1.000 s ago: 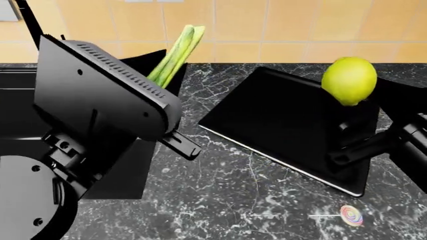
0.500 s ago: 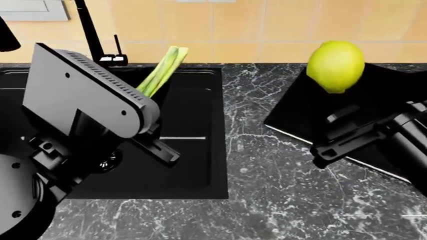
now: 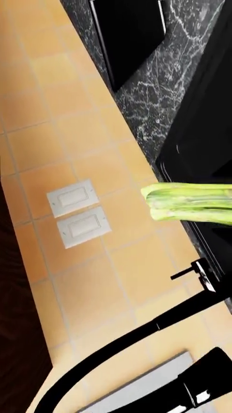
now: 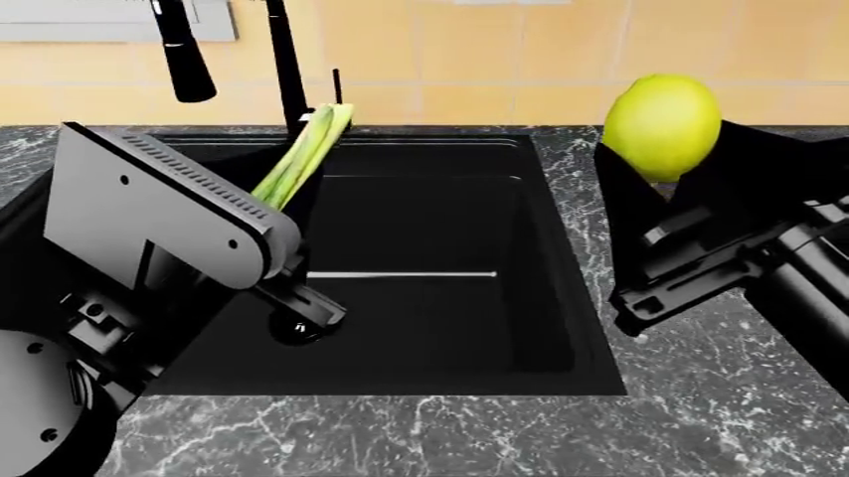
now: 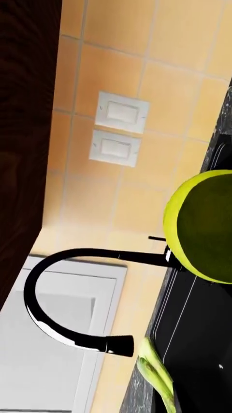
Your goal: Pick up the fruits and vegetables and place them in the sink. Turn on the sink faucet to wash them. Then turn the sink off and put them in the tray.
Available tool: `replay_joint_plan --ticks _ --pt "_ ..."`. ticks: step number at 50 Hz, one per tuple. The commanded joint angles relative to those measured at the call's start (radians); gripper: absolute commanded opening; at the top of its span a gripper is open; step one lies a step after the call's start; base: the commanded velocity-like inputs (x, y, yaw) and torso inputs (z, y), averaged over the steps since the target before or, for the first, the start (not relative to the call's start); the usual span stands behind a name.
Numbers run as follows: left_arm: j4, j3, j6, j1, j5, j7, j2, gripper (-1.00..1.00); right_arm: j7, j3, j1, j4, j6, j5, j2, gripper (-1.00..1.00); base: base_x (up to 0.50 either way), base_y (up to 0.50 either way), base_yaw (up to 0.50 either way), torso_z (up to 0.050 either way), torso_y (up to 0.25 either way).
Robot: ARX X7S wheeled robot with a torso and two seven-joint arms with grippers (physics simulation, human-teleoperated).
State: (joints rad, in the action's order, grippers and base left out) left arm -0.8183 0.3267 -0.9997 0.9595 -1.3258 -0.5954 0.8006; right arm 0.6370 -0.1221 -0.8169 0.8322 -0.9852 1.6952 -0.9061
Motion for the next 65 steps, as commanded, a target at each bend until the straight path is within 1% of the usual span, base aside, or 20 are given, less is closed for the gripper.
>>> replay_joint_plan --ticks 1,8,17,20,25,37,45,50,54,60,65 --pt "-0.018 -0.002 0.005 -0.035 0.011 0.041 0.028 -1.0 0.005 0.015 -0.02 0.004 -0.002 -0.004 0.005 -1.0 0.0 0.5 0.0 0.0 0.0" --pt "-0.03 0.011 0.009 -0.058 0.02 0.067 0.036 -1.0 0.011 0.022 -0.028 0.0 -0.001 0.0 0.004 -1.0 -0.14 0.5 0.0 0.0 0.0" --pt "-0.039 0.0 0.014 -0.066 -0.003 0.064 0.056 -1.0 0.029 0.03 -0.045 -0.005 0.002 0.019 -0.006 -1.0 -0.21 0.5 0.0 0.0 0.0" --pt "-0.029 -0.001 0.021 -0.072 0.034 0.068 0.058 -1.0 0.032 0.036 -0.047 -0.006 0.002 0.016 -0.001 -1.0 -0.18 0.49 0.0 0.005 0.0" --pt "0.004 -0.004 0.029 -0.078 0.094 0.054 0.059 -1.0 0.028 0.032 -0.038 -0.006 0.004 0.012 -0.002 -1.0 0.01 0.26 0.0 0.05 0.0" --pt "0.018 -0.001 0.012 -0.029 0.079 0.027 0.04 -1.0 0.004 -0.005 0.021 -0.013 0.018 -0.016 -0.004 -1.0 0.37 0.12 0.0 0.05 0.0" --pt "0.018 -0.007 0.011 -0.024 0.074 0.019 0.051 -1.0 0.001 -0.004 0.026 -0.005 0.016 -0.013 -0.011 -1.0 0.49 0.18 0.0 0.05 0.0" --pt "0.016 -0.002 0.009 -0.017 0.076 0.022 0.051 -1.0 -0.004 -0.006 0.032 -0.005 0.014 -0.019 -0.016 -1.0 0.31 0.0 0.49 0.05 0.0" --pt "0.018 0.002 -0.006 0.006 0.05 0.006 0.042 -1.0 0.015 -0.01 0.04 -0.025 0.016 -0.009 -0.028 -1.0 0.21 0.01 0.38 0.05 0.0" --pt "0.036 0.02 -0.046 0.079 -0.014 -0.017 0.015 -1.0 0.015 -0.018 0.067 -0.051 0.012 -0.018 -0.039 -1.0 0.0 0.0 0.0 0.0 0.0" --pt "0.075 0.049 -0.09 0.148 -0.035 -0.022 -0.011 -1.0 0.03 0.049 -0.001 -0.066 -0.015 -0.005 -0.035 -1.0 0.08 0.0 0.0 0.0 0.0"
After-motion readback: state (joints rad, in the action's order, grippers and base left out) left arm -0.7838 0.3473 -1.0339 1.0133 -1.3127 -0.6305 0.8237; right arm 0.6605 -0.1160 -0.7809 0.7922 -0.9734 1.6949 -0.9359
